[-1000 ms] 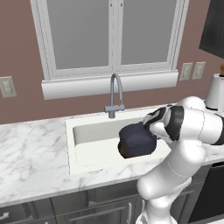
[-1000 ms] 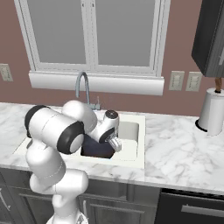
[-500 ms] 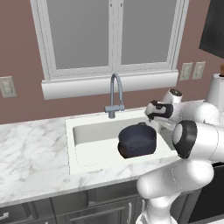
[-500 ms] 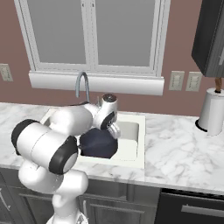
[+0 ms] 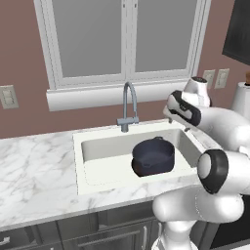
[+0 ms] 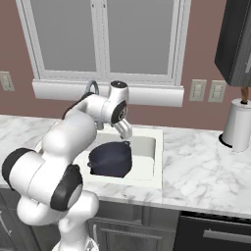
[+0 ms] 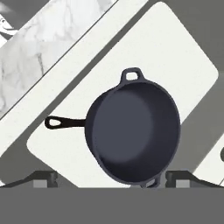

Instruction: Move the pot and pan from the stove into the sink.

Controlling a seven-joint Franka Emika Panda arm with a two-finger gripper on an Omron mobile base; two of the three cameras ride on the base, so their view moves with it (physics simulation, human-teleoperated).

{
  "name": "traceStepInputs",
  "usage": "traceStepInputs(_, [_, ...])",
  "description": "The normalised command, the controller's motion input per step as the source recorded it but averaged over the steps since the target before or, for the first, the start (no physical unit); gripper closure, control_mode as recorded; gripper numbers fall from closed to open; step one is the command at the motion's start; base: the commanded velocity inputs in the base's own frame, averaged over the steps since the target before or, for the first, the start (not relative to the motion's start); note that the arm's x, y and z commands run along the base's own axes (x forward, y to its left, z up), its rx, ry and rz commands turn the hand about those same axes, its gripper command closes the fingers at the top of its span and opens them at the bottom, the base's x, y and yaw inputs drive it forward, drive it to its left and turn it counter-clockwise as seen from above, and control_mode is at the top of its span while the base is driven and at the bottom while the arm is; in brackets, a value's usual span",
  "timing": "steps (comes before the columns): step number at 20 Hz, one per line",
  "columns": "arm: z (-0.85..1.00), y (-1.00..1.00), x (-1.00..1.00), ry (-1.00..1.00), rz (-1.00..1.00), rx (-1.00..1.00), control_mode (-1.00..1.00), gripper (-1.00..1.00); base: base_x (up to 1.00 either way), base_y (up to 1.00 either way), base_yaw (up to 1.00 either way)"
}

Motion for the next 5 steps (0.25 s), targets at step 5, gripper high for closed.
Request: traceStepInputs(5, [0.52,0.0,-0.7,0.03,0.08,0.0,-1.0,-1.0,0.0,0.0,0.0])
